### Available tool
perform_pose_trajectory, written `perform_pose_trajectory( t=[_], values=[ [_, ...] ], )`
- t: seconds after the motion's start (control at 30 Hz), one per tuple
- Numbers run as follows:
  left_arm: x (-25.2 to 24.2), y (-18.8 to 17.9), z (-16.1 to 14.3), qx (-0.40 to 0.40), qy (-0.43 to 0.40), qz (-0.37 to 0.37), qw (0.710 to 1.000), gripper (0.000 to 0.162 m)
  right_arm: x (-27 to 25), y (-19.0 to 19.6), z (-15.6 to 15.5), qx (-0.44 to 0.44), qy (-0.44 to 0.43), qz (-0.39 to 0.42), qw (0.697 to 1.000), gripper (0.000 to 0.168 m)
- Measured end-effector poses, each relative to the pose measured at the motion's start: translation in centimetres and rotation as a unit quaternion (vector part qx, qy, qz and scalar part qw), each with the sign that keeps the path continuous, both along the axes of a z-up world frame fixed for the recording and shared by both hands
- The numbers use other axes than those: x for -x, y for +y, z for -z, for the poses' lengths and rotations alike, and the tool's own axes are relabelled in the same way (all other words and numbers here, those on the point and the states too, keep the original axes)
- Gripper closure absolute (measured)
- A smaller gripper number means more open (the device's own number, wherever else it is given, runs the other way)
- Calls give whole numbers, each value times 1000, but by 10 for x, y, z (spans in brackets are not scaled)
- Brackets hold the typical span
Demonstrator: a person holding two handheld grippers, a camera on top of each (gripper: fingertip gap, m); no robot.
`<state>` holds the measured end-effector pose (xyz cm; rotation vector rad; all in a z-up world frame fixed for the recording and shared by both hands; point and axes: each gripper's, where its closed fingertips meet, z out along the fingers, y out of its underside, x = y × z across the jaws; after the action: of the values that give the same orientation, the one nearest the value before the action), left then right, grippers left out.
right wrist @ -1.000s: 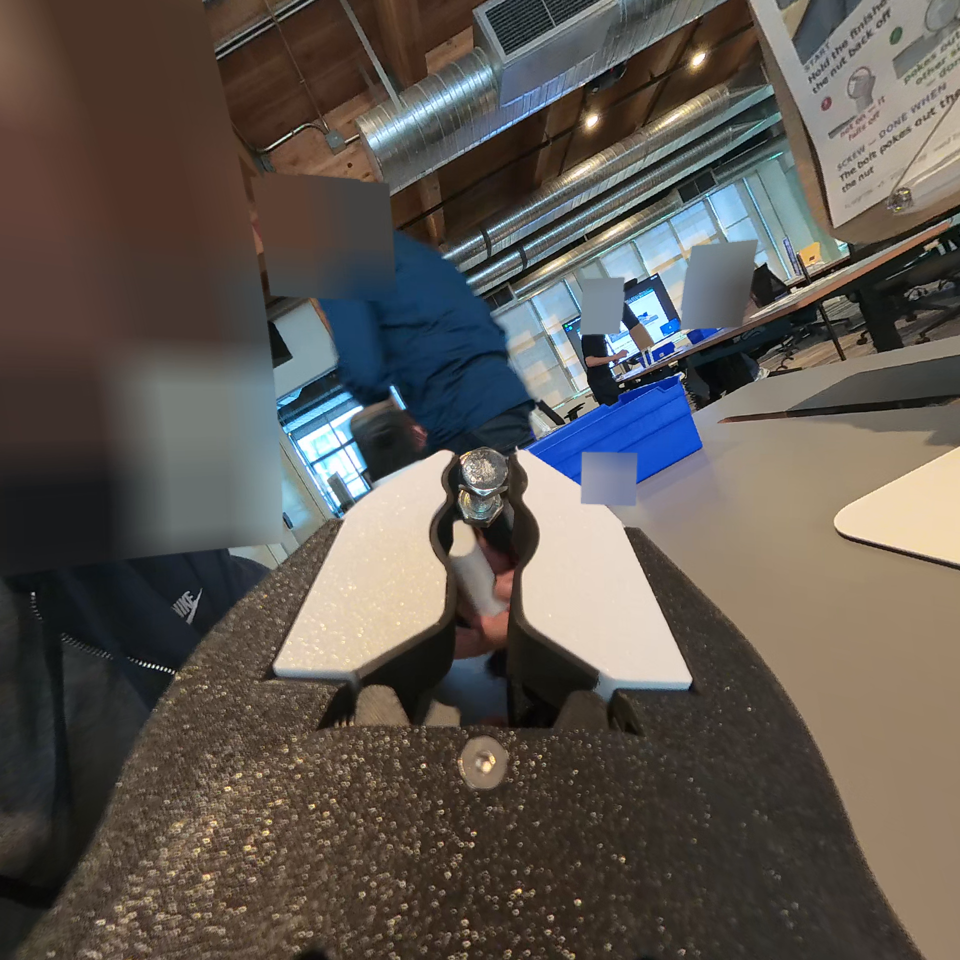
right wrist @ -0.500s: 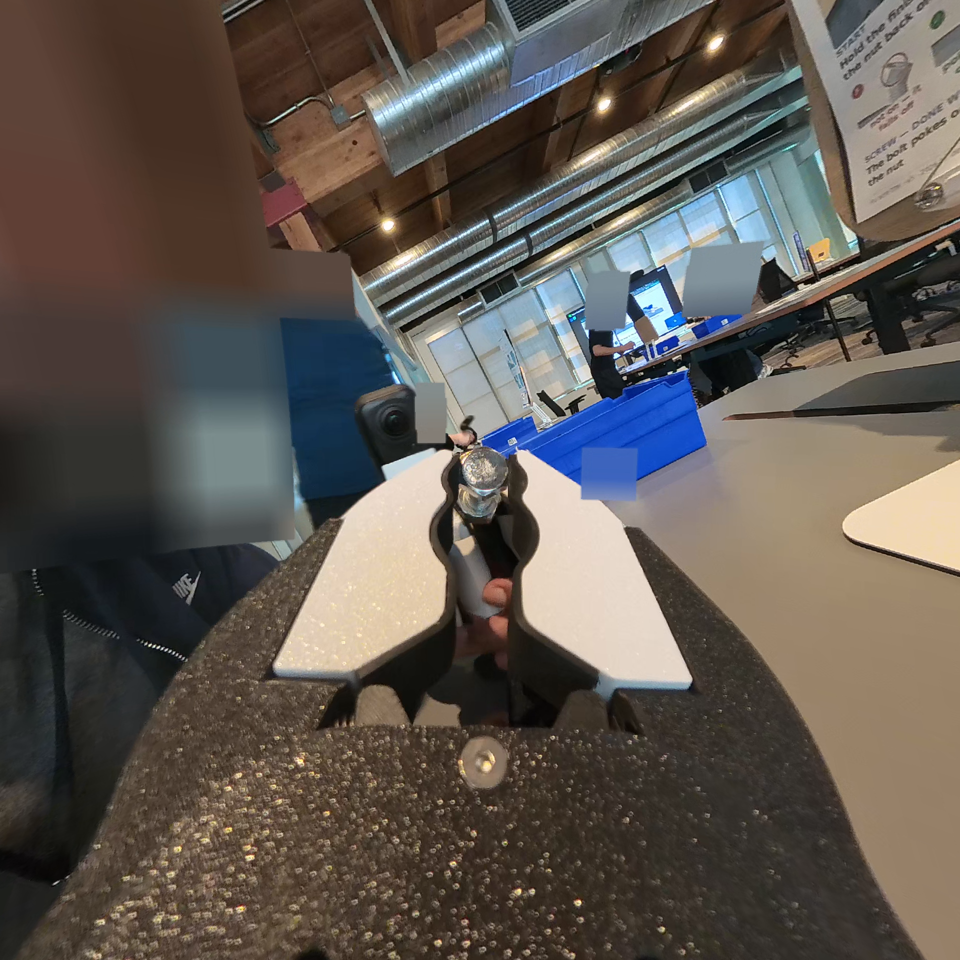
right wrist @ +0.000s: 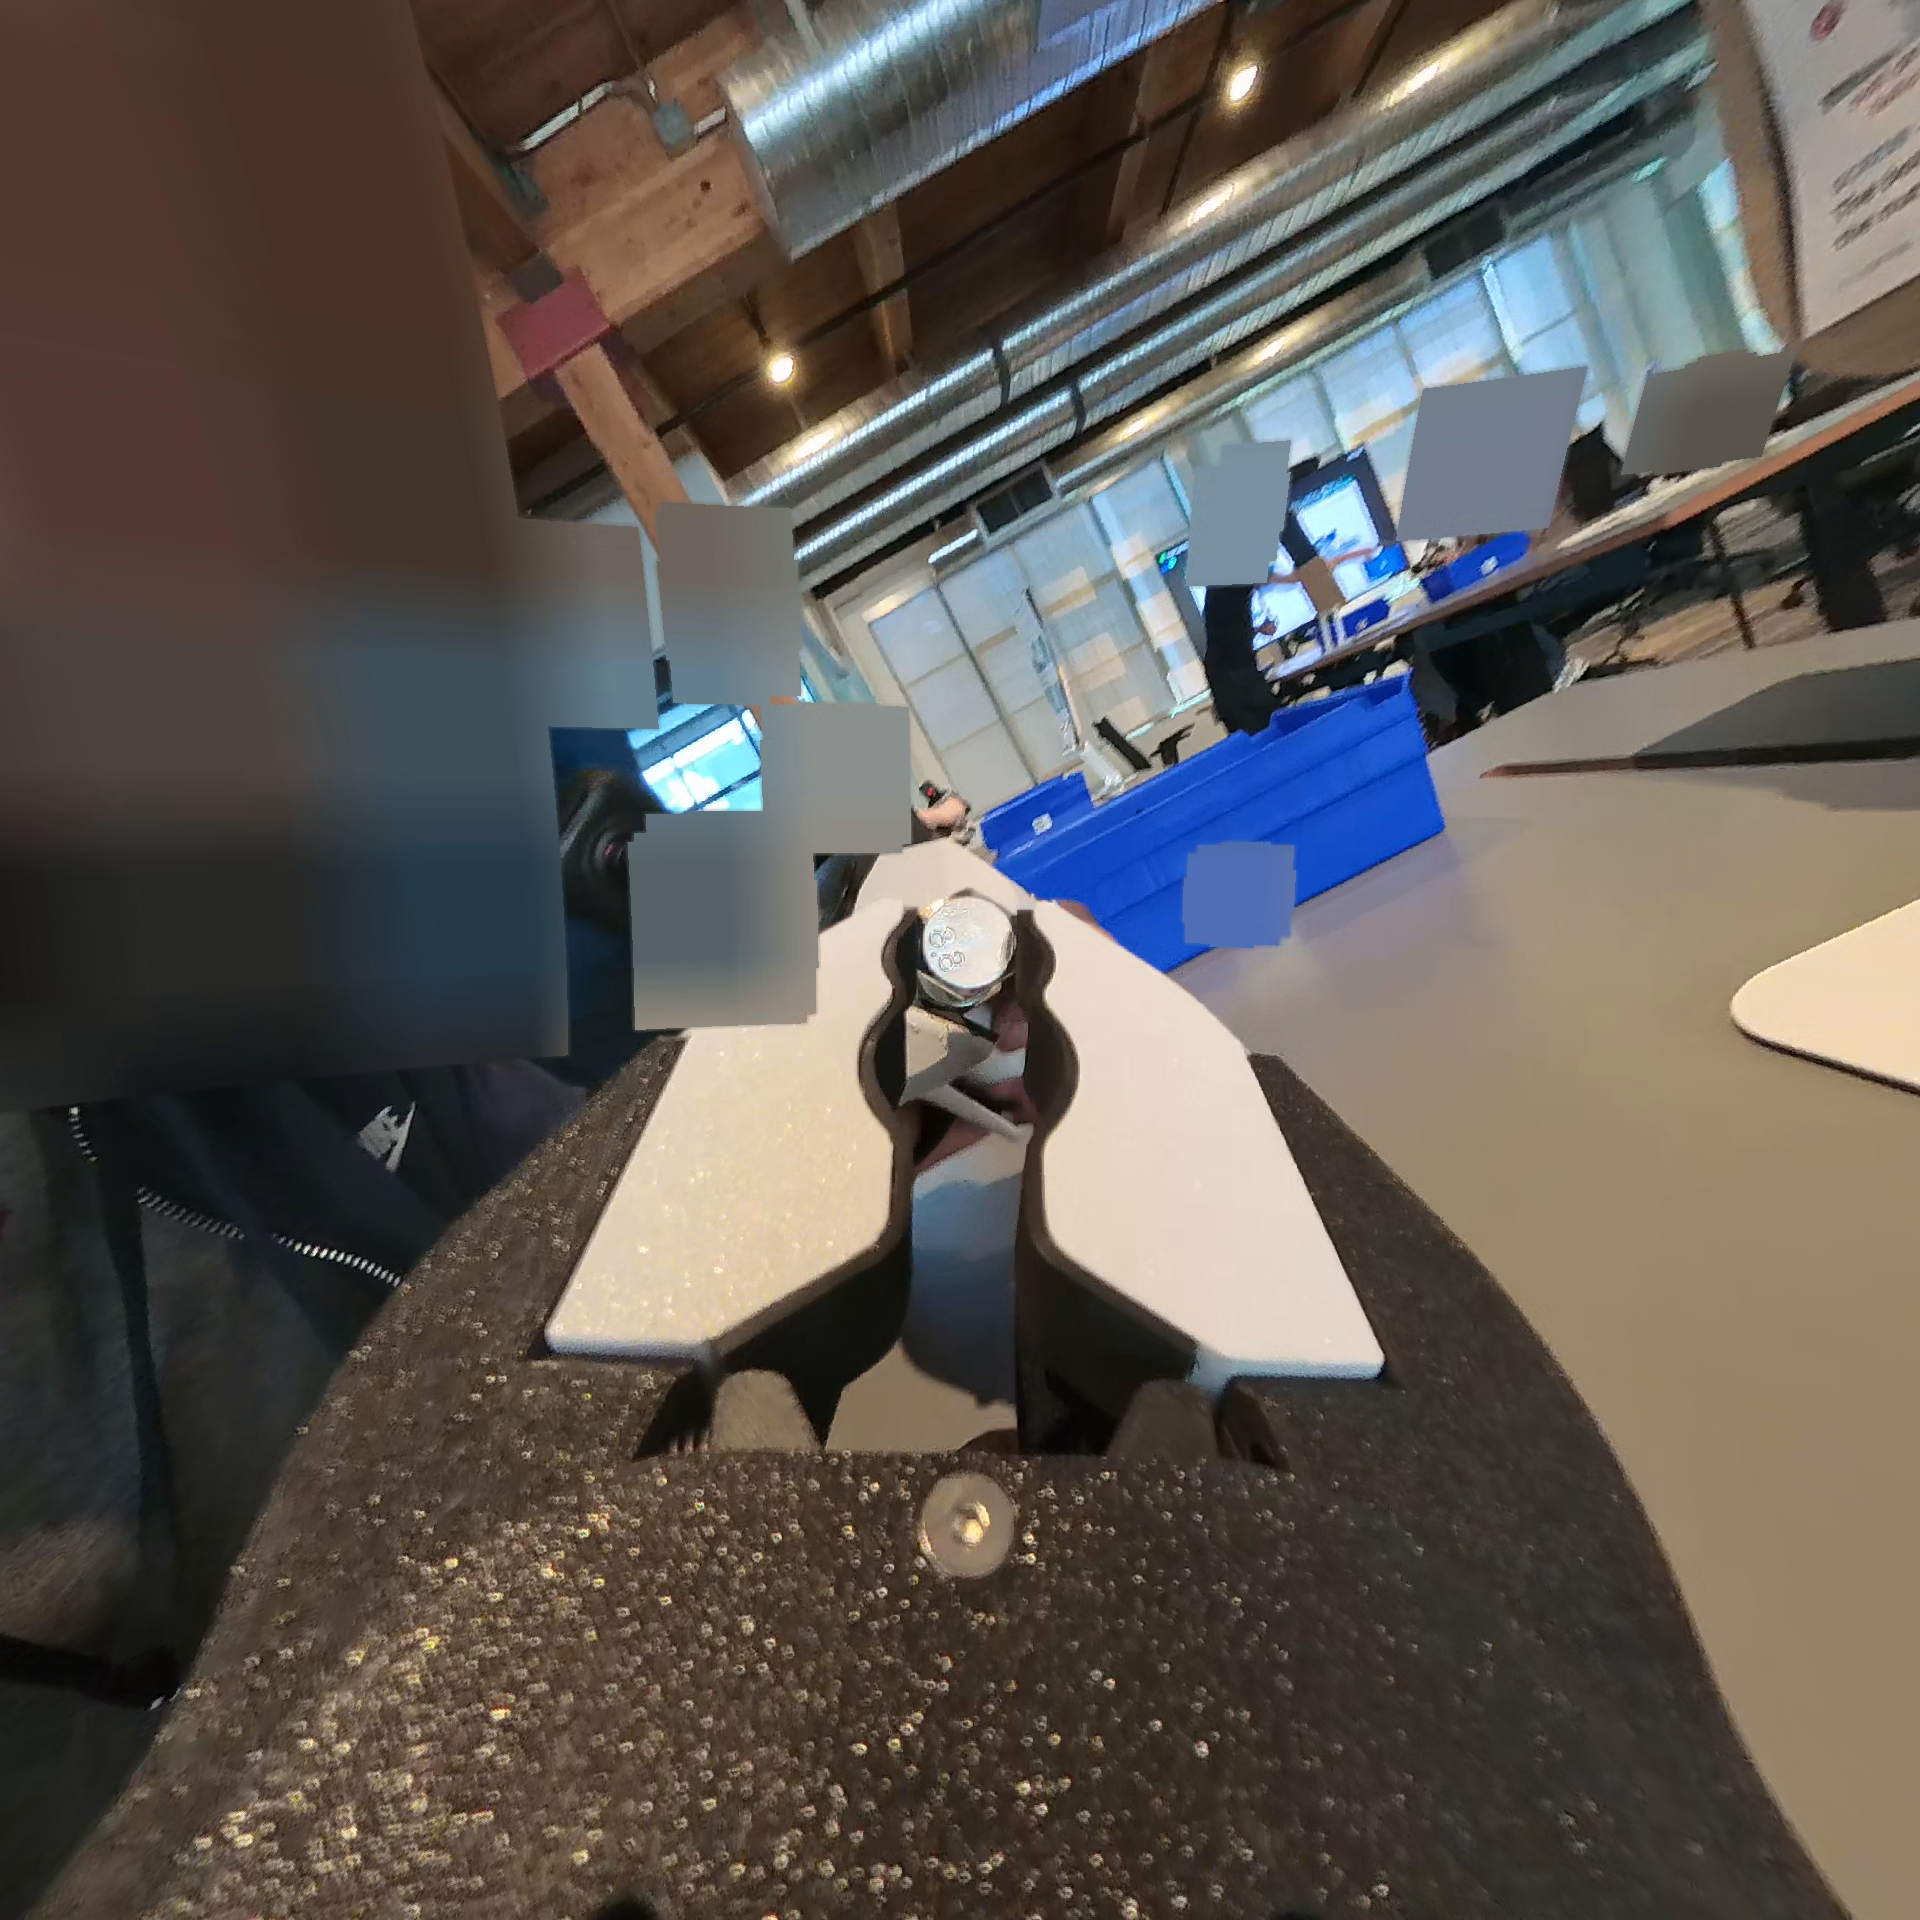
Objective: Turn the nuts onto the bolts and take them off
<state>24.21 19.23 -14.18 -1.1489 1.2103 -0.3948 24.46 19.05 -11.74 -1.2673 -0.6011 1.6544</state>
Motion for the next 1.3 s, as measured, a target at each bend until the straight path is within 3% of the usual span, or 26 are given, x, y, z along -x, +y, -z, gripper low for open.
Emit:
perform_pose_trajectory(
  t=[0.03, 0.5, 1.3],
  values=[
    [1, -1, 1, 4, 4, 5, 1000, 144, 1, -1, 1, 0, -3, -4, 1000, 152],
    [9, -7, 11, 66, 37, 58, 995, 145, 10, -9, 12, -7, -60, -65, 996, 152],
    [8, -10, 13, 81, 36, 68, 994, 145, 8, -13, 13, -38, -85, -71, 993, 147]
  ],
)
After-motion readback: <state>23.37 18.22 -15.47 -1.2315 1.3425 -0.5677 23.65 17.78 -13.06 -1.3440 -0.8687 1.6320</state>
